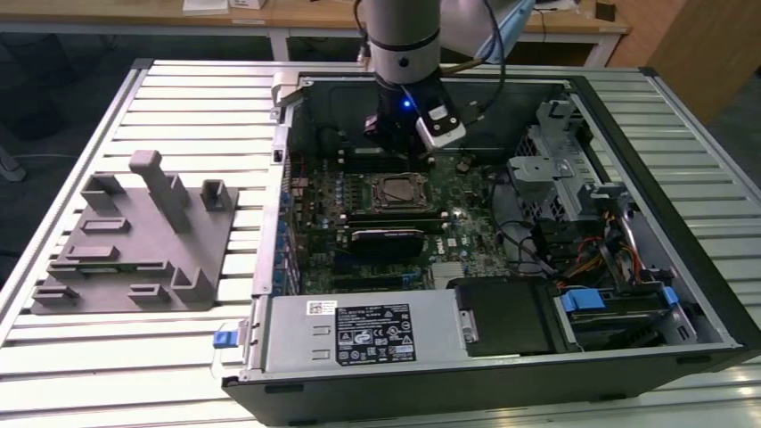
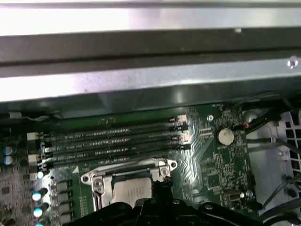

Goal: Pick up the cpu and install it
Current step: 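Install the first cpu locking lever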

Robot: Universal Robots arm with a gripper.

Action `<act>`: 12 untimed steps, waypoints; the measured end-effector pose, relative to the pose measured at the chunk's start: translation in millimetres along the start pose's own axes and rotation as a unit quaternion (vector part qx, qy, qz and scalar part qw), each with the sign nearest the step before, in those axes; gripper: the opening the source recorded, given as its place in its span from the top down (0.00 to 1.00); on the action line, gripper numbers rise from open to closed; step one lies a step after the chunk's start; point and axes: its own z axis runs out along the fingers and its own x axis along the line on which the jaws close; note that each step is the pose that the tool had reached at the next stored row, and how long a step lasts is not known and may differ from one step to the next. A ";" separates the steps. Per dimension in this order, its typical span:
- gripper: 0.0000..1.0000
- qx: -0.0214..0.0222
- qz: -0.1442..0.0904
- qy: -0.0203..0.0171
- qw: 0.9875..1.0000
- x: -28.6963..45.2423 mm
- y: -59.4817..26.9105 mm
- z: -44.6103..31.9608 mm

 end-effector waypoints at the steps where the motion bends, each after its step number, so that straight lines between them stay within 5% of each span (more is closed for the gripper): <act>1: 0.89 0.006 -0.001 0.002 1.000 -0.9 0.1 0.1; 9: 0.89 0.053 -0.006 0.023 0.998 -8.7 1.1 1.4; 11: 0.89 0.058 -0.007 0.030 0.998 -9.2 1.1 1.7; 12: 0.89 0.058 -0.006 0.030 0.998 -9.1 1.1 1.7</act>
